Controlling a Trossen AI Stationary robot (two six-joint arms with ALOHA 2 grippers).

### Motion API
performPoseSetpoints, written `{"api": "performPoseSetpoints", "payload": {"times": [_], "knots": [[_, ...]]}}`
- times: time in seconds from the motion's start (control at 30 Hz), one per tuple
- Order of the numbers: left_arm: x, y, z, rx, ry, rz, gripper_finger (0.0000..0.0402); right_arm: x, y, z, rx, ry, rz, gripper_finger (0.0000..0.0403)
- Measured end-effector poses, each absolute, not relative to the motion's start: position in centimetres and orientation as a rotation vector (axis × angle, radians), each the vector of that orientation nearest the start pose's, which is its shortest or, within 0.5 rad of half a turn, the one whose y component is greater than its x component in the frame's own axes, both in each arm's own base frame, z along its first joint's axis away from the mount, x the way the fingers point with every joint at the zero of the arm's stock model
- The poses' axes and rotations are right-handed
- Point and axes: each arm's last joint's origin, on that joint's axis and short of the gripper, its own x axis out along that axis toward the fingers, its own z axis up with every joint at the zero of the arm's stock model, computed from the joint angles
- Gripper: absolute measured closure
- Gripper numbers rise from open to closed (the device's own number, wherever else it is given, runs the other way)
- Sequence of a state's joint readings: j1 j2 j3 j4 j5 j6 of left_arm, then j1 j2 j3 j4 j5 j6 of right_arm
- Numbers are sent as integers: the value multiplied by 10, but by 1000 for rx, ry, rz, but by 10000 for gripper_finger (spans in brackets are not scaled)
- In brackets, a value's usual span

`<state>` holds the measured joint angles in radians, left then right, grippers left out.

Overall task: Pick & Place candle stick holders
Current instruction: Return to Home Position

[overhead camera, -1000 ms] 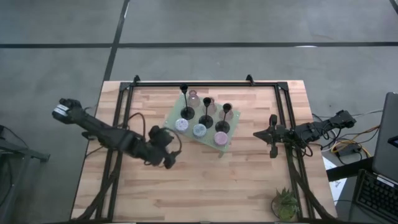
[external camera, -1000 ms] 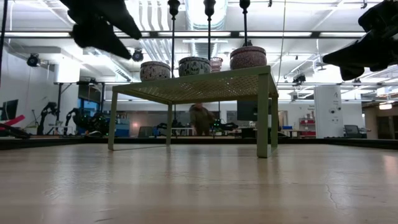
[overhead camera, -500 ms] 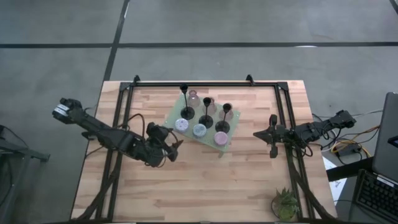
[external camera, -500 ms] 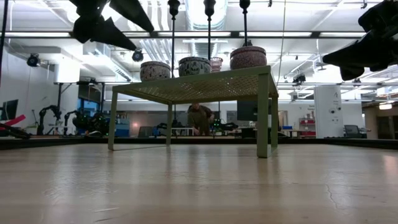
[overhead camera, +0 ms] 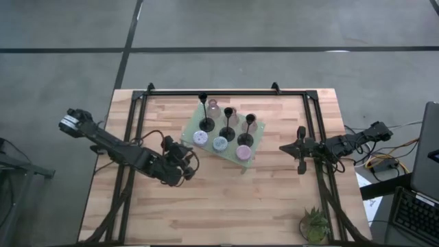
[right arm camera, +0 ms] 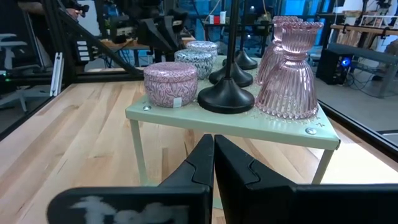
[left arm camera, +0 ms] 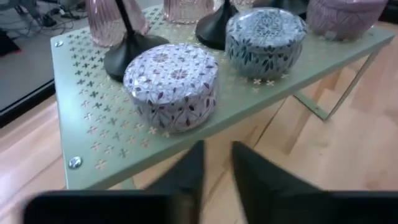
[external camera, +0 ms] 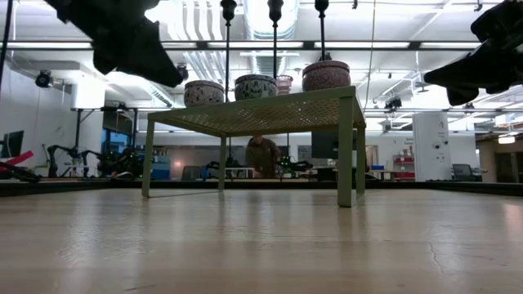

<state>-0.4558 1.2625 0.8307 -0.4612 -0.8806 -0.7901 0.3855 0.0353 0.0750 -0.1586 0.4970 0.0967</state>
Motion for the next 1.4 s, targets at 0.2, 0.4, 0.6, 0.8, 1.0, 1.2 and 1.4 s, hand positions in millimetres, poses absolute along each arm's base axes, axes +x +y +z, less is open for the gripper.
{"api": "performPoseSetpoints", "payload": {"times": [0.2,0.4,0.6,0.8,1.0,1.2,1.4], "knots": [[226,-100,235,-98,437,505,387,90,21,171,46,102,-117,394],[205,-90,217,-123,415,436,397,90,21,171,46,102,-117,394],[175,-86,217,-173,198,171,394,90,21,171,45,103,-117,394],[139,-66,211,-158,2,95,393,90,21,171,45,103,-116,394],[112,-54,211,-241,-147,-61,385,90,21,171,46,102,-117,394],[95,-44,206,-182,-302,-71,388,90,21,171,46,102,-117,394],[93,-36,176,-130,-75,155,387,90,21,171,46,102,-117,394]]}}
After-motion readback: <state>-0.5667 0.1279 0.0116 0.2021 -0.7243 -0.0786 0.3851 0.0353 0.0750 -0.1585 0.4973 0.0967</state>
